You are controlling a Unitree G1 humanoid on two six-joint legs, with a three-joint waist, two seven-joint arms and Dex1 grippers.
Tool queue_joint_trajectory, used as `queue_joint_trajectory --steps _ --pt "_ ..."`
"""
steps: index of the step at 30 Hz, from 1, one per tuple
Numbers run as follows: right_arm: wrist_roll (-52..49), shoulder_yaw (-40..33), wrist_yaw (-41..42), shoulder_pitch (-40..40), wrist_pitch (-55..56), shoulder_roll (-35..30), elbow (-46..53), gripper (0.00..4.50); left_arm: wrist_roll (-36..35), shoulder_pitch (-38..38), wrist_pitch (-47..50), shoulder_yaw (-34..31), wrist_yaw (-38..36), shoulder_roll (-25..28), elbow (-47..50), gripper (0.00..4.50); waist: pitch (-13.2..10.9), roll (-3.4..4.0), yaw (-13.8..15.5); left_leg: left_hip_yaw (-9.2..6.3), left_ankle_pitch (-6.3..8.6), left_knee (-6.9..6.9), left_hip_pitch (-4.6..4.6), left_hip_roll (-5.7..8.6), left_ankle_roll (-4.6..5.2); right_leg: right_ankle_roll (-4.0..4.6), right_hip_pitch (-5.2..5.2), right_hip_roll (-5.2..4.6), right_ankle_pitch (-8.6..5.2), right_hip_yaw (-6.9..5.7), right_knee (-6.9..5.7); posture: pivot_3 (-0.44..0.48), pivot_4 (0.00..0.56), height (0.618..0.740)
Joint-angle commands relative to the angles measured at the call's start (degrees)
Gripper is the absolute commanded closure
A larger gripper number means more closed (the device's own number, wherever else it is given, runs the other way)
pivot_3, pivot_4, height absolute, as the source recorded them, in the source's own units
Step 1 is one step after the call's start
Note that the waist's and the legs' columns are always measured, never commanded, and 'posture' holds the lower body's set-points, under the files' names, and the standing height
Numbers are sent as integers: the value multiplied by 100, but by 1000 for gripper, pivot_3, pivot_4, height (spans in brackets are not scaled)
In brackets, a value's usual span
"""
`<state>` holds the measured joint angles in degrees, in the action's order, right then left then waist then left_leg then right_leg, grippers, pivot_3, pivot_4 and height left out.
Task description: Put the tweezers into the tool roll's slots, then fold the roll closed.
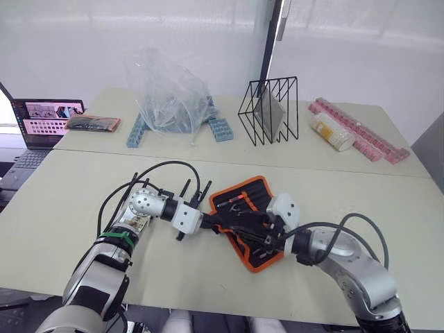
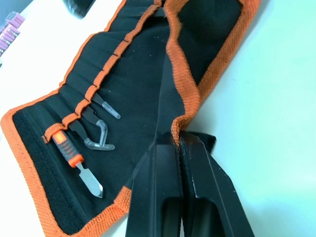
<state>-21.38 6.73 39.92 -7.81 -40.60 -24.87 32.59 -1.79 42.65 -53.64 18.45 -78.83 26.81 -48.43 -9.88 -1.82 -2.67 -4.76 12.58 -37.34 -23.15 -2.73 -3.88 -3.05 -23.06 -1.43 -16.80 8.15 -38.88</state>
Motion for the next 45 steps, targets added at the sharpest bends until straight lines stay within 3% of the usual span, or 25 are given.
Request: queue_joint_trajectory --steps 1,12,15,20,23,30,33,37,40,45 --pt "-87 -20 -84 41 242 99 -73 2179 -76 4 -515 -85 23 103 -224 4500 0 0 -1 0 0 0 0 0 0 0 0 0 0 0 0 0 150 720" --pt "452 910 -255 385 478 15 -630 2179 -119 114 -928 -51 85 98 -611 4500 2 4 -18 0 -3 0 23 0 5 -24 15 3 -14 2 -8 0 150 720" --pt "513 1010 -258 463 547 34 -772 2889 -103 123 -850 -27 16 159 -601 4500 3 4 -31 1 -3 0 27 0 5 -24 22 3 -14 3 -7 0 150 720" --pt "594 1085 -382 446 465 153 -1196 4481 -109 119 -486 -8 -137 246 -476 4500 3 3 -115 -1 -3 3 47 -2 5 -33 44 6 -21 2 -6 0 150 720" --pt "691 1231 -335 469 430 92 -1340 4481 -252 98 -102 -28 -385 323 -317 4500 4 1 -142 -1 -3 10 79 -4 5 -41 76 7 -28 2 -1 0 150 720" --pt "825 1476 -358 433 156 -68 -1546 4500 -936 -20 1522 -222 -1108 590 676 2326 6 0 -147 -1 -3 14 85 -7 5 -41 79 9 -31 3 -1 0 150 720" --pt "809 1522 -359 400 21 -84 -1571 4500 -1289 -102 2886 -348 -1212 761 1439 1342 8 -3 -153 0 -3 14 86 -9 5 -41 79 10 -31 3 -1 0 150 720" --pt "841 1741 -62 338 169 -253 -1605 4500 -2085 26 5559 -689 -957 856 2406 38 9 -2 -154 0 -3 19 91 -11 5 -41 81 12 -32 3 -1 0 150 720" --pt "827 1796 211 259 244 -450 -1563 4500 -2378 -32 6748 -804 -653 782 3059 7 10 -2 -145 0 -2 19 89 -10 5 -42 81 11 -35 3 2 0 150 720" --pt "834 1762 344 109 338 -546 -1613 4500 -2337 -173 7789 -913 463 326 3494 7 13 -5 -120 -1 -1 35 88 -10 6 -42 82 10 -36 0 19 0 150 720"
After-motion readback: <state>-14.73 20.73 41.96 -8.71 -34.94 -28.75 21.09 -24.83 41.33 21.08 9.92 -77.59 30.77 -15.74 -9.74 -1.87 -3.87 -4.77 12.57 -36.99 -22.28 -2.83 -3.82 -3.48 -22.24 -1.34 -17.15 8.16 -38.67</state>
